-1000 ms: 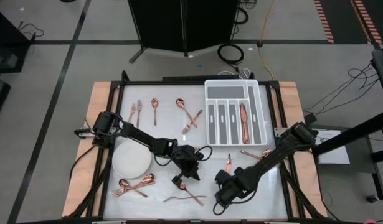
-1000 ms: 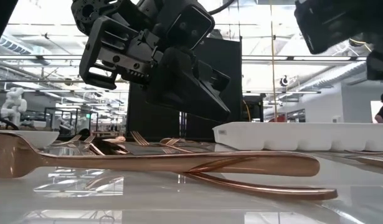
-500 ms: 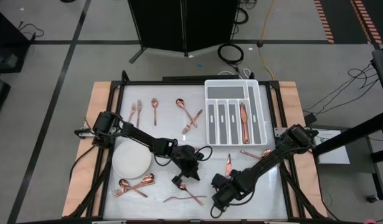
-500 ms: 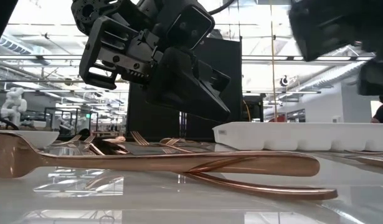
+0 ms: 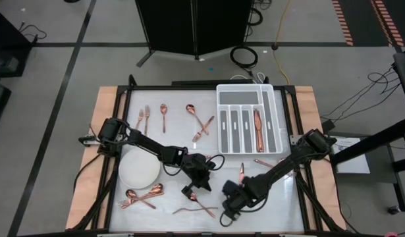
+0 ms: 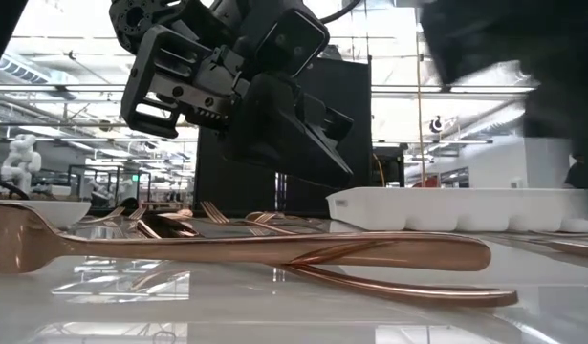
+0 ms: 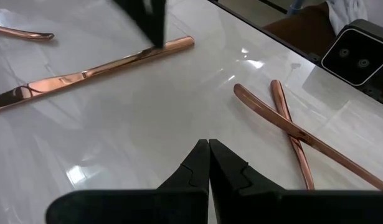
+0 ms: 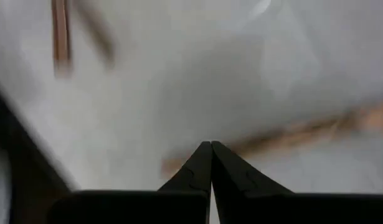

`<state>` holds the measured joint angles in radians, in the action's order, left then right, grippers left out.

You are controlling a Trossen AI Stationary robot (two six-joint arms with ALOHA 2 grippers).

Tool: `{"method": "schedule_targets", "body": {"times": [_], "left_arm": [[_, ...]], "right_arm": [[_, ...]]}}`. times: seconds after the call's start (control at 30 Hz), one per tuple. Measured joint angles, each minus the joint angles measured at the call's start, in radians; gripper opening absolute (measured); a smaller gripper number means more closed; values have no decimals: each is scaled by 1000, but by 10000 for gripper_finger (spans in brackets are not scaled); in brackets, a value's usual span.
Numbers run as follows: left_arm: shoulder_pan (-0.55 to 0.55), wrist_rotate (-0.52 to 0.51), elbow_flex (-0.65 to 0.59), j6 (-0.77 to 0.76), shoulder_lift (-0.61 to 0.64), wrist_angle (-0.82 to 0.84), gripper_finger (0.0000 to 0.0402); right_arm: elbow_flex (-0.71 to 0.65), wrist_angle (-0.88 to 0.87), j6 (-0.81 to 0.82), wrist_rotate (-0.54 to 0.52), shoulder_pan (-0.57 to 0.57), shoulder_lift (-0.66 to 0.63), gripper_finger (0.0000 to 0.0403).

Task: Sort silverware
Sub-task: Put the bronze knife into the silverware tray

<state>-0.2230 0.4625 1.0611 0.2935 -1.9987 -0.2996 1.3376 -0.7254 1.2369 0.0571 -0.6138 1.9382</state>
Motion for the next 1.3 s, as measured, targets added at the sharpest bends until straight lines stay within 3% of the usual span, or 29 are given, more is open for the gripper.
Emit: {"method": "schedule_targets", "body": {"times": [0.13,0.5,0.73,1.1,1.3], "left_arm": [[0,0,0,0,0,4,0],[0,0,0,0,0,2,0],[0,0,0,0,0,3,0],[0,0,0,1,0,33,0],[0,0,0,1,0,33,0]], "right_arm": [[0,-12,4,132,-38,10,0],[0,-21,-11,133,-53,51,0],[1,20,-86,165,-7,83,0],[0,104,-213,83,74,83,0],[1,139,-240,-24,115,85,0]]}}
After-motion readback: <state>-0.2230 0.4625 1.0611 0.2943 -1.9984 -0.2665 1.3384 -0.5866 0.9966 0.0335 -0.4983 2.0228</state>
